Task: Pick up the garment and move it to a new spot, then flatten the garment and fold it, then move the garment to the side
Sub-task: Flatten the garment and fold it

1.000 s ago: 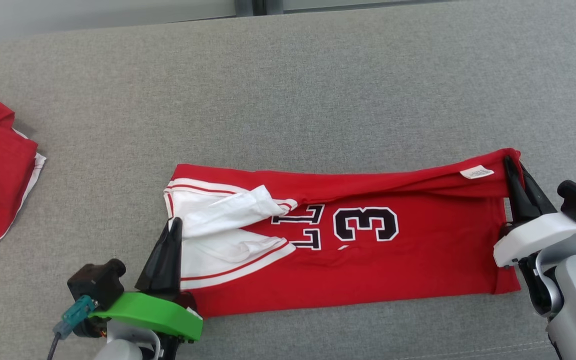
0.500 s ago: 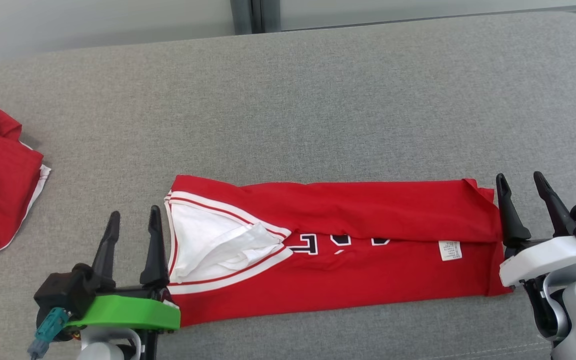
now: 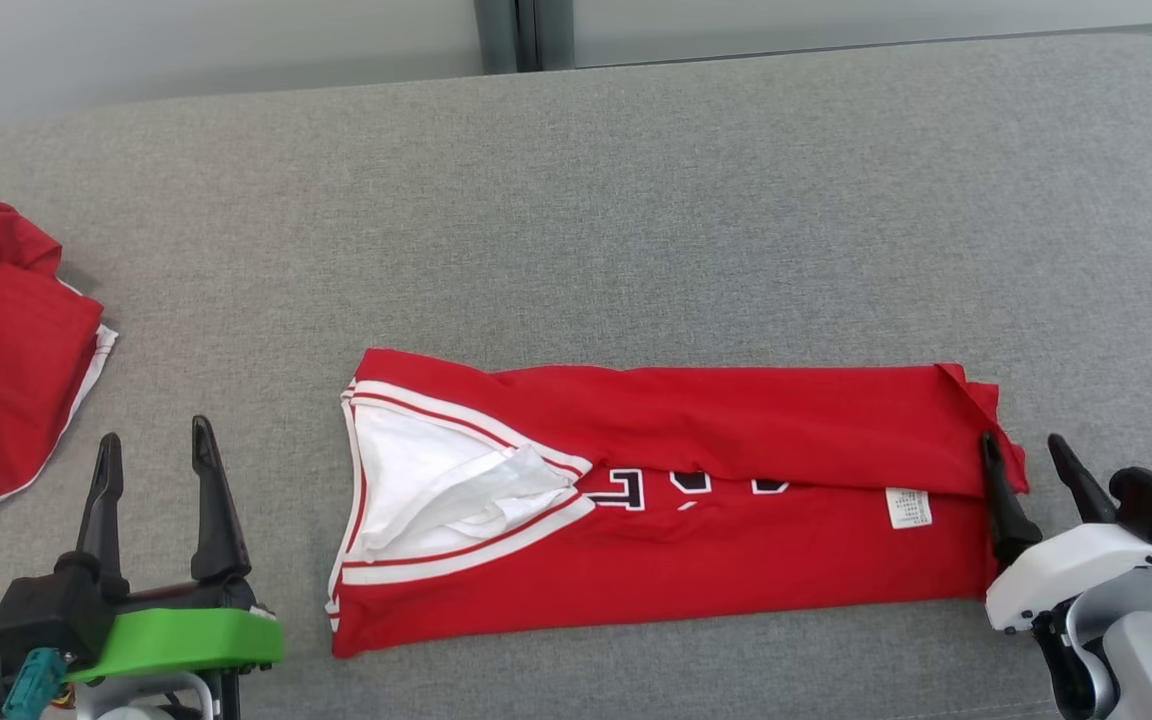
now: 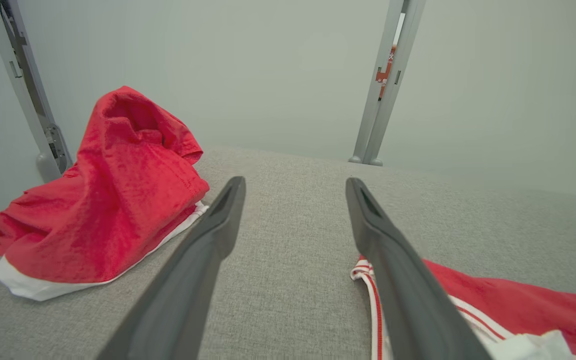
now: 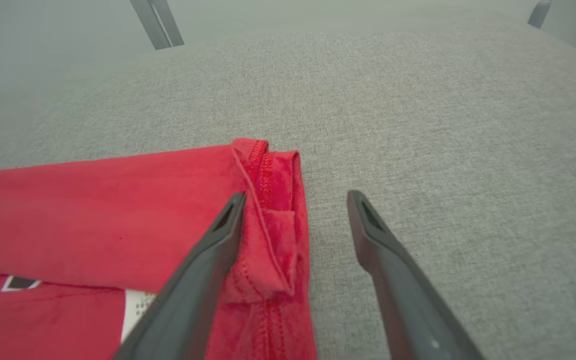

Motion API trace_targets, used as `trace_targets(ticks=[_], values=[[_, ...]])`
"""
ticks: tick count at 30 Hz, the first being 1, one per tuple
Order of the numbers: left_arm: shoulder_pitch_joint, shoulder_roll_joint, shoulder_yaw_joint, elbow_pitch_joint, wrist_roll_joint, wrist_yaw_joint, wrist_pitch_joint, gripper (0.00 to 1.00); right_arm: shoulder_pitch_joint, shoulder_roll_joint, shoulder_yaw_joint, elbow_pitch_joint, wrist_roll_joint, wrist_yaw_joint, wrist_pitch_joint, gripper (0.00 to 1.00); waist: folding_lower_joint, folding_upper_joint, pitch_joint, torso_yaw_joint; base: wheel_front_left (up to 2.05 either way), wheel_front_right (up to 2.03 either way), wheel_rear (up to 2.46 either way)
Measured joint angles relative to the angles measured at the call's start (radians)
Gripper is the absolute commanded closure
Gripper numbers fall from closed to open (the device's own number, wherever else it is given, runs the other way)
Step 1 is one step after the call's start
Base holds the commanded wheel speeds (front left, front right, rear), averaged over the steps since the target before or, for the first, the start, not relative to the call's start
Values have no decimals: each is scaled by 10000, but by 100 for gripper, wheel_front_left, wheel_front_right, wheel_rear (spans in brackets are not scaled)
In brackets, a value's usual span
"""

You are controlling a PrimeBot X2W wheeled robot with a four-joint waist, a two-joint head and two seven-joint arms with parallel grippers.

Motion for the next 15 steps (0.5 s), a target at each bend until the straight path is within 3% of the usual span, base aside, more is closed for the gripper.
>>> trace_targets(ticks=[6, 7, 9, 10, 11, 12, 15], values=[[4, -36, 349, 265, 219, -188, 2, 0, -211, 127, 207, 1016, 353, 0, -2, 0, 0, 0, -24, 72, 0, 0, 0], [4, -38, 343, 286, 186, -188, 0, 0, -242, 138, 284, 1120, 433, 0, -2, 9, 0, 0, -32, 79, 0, 0, 0], [7, -46, 316, 343, 136, -186, 2, 0, -278, 205, 587, 1452, 642, 0, -6, 51, 0, 0, -62, 92, 0, 0, 0], [7, -46, 305, 368, 134, -186, 0, 0, -311, 224, 731, 1557, 748, 0, -33, 66, 0, 0, -80, 95, 0, 0, 0], [15, -46, 282, 401, 130, -184, 0, 0, -380, 224, 897, 1685, 897, -2, -33, 90, 0, 0, -105, 97, 0, 0, 0], [36, -46, 263, 424, 132, -184, 2, 0, -431, 203, 1014, 1768, 1024, -2, -35, 100, 0, 0, -132, 98, 0, 0, 0], [91, -52, 211, 456, 157, -146, 2, 0, -546, 192, 1292, 1929, 1277, 2, -33, 100, 0, 0, -224, 85, 0, 0, 0]])
